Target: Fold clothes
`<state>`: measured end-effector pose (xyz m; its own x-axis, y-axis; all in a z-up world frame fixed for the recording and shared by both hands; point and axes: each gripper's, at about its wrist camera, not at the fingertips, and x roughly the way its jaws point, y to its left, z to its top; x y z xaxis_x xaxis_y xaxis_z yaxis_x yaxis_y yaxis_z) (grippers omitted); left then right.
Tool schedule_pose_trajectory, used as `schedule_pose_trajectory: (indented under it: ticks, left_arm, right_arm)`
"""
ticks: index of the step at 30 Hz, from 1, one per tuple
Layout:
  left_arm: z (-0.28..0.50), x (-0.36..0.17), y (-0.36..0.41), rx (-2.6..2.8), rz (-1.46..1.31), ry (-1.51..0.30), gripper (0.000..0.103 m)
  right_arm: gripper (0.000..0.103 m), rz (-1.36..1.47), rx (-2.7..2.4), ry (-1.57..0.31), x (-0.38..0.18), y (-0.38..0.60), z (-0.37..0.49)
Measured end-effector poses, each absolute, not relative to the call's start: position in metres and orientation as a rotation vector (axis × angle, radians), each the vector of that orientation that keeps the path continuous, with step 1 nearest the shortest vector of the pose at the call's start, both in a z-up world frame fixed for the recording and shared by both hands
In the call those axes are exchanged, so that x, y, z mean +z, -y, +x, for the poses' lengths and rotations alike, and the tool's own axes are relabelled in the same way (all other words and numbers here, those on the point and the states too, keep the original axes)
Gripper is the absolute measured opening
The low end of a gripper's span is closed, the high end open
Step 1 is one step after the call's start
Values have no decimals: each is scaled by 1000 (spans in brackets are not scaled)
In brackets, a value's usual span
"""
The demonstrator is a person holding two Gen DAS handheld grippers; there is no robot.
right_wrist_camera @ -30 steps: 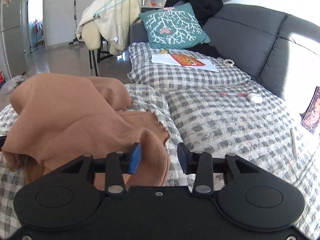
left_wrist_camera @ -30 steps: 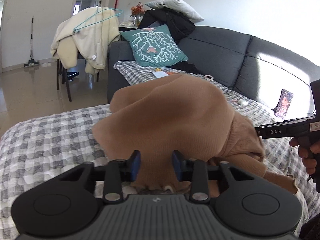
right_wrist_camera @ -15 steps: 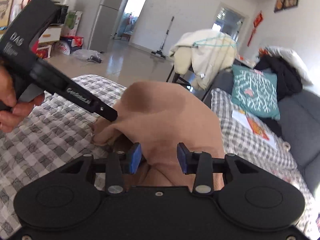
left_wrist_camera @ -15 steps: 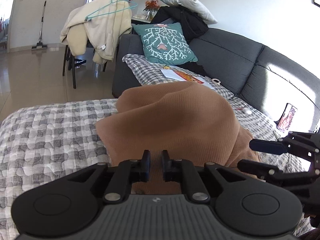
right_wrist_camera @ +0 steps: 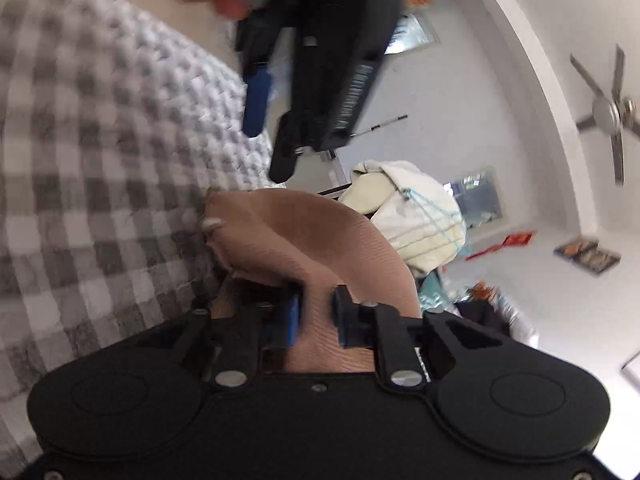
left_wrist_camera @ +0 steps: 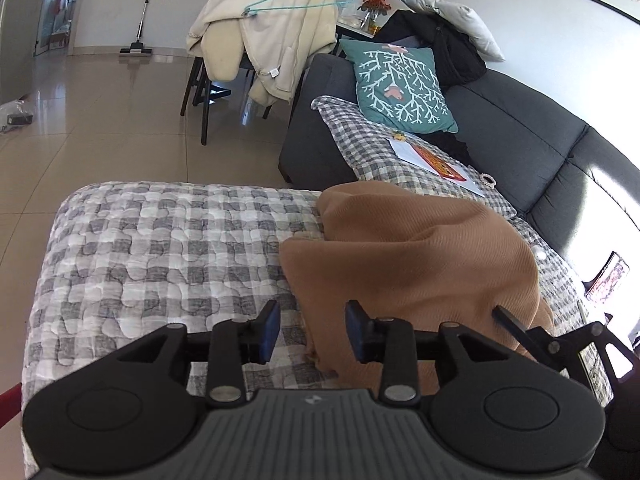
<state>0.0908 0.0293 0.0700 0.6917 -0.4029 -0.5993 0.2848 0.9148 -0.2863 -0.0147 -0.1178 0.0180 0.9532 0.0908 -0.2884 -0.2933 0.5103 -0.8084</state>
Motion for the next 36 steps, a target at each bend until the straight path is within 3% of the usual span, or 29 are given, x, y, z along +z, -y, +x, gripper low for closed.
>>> schedule_pose_trajectory:
  ticks: [2,7,18,26,28,29,32,34,36]
  left_arm:
    - [88,72,-30,-387,-144,-698,55]
    - [82,70,-24,-403,-11,-641,63]
    - [77,42,22,-606,300,-401,64]
    - [91,44,33,-782,547,-232,64]
    - [99,42,41,-847,630,-226,57]
    - [103,41,43,-867,651,-231,44]
    - [115,38,52,-903,661,-267,20]
    - [117,39,49,-906,619,-261,10]
    - [120,43,43,-887,525,-259,7]
  right_arm:
    - [12,-785,252,-256,43,134,-7]
    - [10,-357,234,-332,81,184,15]
    - [9,336,170,-479,109,298,63]
    - [11,495,231,-516,93,333,66]
    - [15,486,236,-518,92,336,65]
    - [17,481,238,-519,92,337,65]
    - [26,417,237,-505,94,324,58]
    - [32,364,246,-480,101,319,48]
    - [46,310,259,-456,108,315,36]
